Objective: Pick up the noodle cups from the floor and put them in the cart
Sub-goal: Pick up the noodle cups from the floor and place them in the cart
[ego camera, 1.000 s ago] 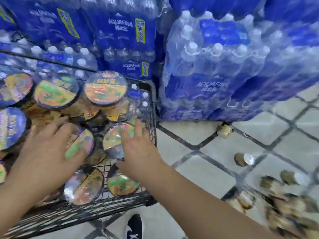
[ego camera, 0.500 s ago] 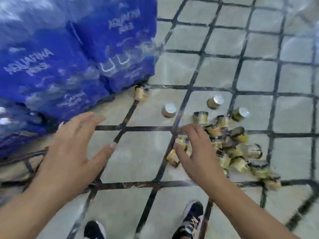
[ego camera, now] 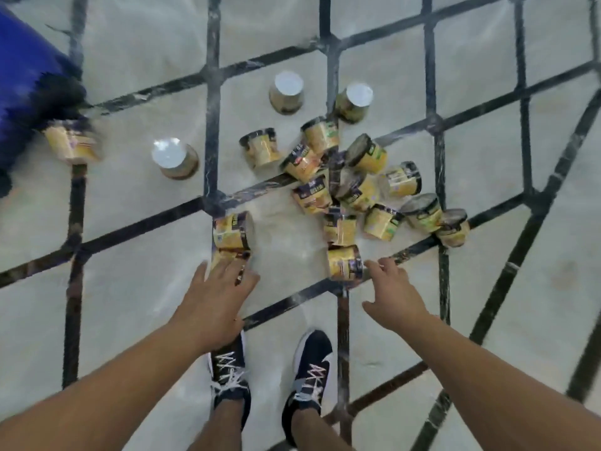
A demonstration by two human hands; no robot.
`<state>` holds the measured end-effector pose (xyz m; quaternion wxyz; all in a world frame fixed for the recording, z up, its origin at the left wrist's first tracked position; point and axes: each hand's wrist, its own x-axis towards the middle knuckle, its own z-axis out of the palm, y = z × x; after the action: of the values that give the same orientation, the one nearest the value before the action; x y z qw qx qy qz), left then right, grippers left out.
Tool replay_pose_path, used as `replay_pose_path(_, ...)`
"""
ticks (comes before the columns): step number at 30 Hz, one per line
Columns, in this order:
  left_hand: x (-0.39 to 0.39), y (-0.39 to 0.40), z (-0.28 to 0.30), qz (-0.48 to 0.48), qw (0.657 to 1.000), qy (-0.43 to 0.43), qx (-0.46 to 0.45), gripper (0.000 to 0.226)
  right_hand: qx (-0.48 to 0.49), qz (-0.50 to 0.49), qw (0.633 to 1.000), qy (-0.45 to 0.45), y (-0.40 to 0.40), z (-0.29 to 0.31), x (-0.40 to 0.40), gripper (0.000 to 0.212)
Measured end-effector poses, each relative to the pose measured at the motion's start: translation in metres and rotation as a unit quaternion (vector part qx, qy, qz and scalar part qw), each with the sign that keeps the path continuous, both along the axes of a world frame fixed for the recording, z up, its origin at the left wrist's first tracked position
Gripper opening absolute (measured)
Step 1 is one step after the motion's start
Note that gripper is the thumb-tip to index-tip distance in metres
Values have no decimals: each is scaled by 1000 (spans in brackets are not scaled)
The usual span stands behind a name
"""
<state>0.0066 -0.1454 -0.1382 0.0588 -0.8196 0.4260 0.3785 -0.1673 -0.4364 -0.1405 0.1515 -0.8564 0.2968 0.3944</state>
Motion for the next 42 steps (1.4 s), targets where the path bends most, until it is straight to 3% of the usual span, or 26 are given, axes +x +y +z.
replay_pose_path(5,2,-9,-147,-215,974,-19,63,94,-12,79,997,17,-24,-124,-4,108)
replay_pose_path(9,16,-10,-216,-261,959,-72,87,92,-34,155,987,17,-50,-195,-13,113)
replay_pose_path(13,22,-11,-249,-239,963,-81,91,72,-35,143,989,-22,-58,-222,-24,114)
replay_pose_path(18,21,-13,-261,-178,977,-75,95,89,-10,88,995,-53,-57,-238,-31,120)
replay_pose_path(22,22,-6,-248,-101,991,-54,67,86,-11,101,993,-62,-47,-236,-26,115)
replay_pose_path(27,7,15,-183,50,999,0,10,85,92,23,992,-86,-3,-196,-25,107)
replay_pose_path(30,1,40,-115,170,984,28,-42,86,167,-9,979,-113,28,-147,-16,101)
replay_pose_path(36,-6,119,61,387,913,2,-124,86,237,20,956,-175,79,-10,47,94)
replay_pose_path(40,-24,193,189,502,848,-51,-162,99,222,139,934,-245,137,117,121,107)
replay_pose_path(42,-44,234,250,542,817,-85,-179,102,231,201,901,-307,185,186,150,103)
